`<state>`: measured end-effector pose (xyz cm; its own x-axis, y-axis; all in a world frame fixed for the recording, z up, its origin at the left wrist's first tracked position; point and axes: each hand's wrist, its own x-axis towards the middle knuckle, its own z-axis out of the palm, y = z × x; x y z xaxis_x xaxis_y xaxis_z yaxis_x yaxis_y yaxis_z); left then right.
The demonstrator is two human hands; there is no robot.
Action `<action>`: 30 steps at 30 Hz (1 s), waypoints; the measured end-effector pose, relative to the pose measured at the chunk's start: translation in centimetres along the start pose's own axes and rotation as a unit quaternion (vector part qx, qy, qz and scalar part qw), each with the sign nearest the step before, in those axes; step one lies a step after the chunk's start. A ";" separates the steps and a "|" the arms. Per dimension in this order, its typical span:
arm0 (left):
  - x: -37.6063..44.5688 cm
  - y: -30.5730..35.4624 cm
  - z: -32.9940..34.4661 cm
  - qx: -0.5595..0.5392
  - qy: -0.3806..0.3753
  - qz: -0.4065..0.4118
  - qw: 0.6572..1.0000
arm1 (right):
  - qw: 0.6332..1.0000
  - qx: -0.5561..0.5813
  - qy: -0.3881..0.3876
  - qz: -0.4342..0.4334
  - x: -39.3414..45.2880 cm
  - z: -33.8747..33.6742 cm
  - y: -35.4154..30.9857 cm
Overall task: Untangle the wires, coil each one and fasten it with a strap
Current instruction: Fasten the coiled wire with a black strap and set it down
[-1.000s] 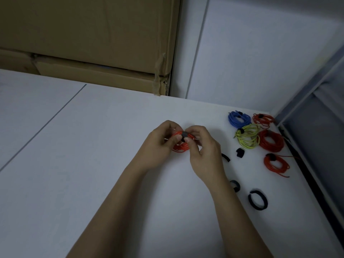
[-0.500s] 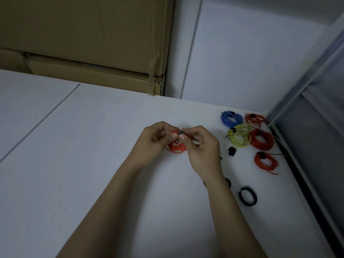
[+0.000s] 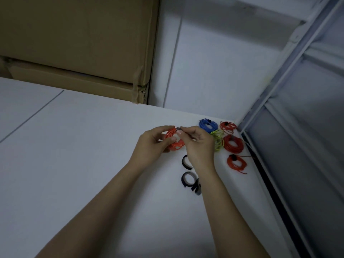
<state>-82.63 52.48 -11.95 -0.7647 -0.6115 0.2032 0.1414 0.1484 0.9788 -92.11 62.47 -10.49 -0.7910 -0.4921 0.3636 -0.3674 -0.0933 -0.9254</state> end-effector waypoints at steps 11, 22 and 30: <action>10.2 -1.6 3.7 0.165 -0.019 -0.058 0.984 | 0.983 -0.171 0.044 0.050 7.4 -6.7 2.3; 16.2 -5.0 6.0 0.375 -0.043 -0.103 0.920 | 0.931 -0.365 -0.005 0.008 9.4 -10.2 4.9; 14.9 -2.7 4.8 0.510 -0.006 0.016 0.860 | 0.910 -0.413 -0.014 -0.028 9.0 -10.1 4.4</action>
<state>-97.38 46.68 -11.74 -0.7784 -0.5867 0.2235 -0.4569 0.7735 0.4392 -105.83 66.34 -10.24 -0.7515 -0.5288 0.3945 -0.6581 0.5586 -0.5048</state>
